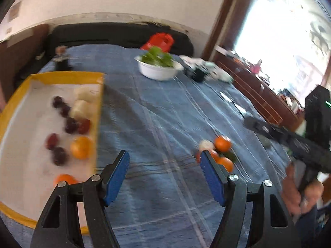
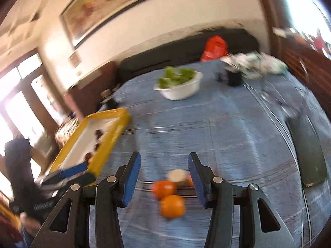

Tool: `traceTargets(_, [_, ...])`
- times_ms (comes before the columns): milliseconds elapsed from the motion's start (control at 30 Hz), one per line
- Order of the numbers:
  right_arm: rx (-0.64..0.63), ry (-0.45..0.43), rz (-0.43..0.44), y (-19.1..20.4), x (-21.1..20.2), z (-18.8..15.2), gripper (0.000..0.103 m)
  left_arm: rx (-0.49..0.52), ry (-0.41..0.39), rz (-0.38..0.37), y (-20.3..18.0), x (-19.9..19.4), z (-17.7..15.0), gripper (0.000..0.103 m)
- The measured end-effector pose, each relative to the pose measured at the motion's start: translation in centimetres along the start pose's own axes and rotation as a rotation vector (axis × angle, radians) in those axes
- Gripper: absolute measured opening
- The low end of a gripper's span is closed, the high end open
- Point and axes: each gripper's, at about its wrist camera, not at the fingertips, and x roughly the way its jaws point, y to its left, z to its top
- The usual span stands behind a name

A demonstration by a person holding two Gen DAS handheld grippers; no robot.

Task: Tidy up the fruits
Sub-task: 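Grasp a tangerine with the left tool while the right tool moves to another tangerine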

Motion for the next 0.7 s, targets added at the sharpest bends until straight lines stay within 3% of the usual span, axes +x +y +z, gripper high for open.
traceTargets(100, [0.093, 0.021, 0.007, -2.8, 0.9, -0.3, 0.052, 0.027, 0.072, -0.05, -1.8, 1.9, 0.0, 0.051])
traceTargets(333, [0.218, 0.029, 0.058, -5.2, 0.6, -0.3, 0.052, 0.019, 0.19, -0.13, -4.7, 6.5, 0.9, 0.045])
traceTargets(467, [0.242, 0.031, 0.078, -5.7, 0.8, -0.3, 0.052, 0.018, 0.217, -0.11, -5.4, 8.5, 0.7, 0.044])
traceTargets(700, [0.239, 0.049, 0.112, -5.2, 1.0, -0.4, 0.053, -0.087, 0.235, -0.208, -3.7, 9.8, 0.9, 0.044])
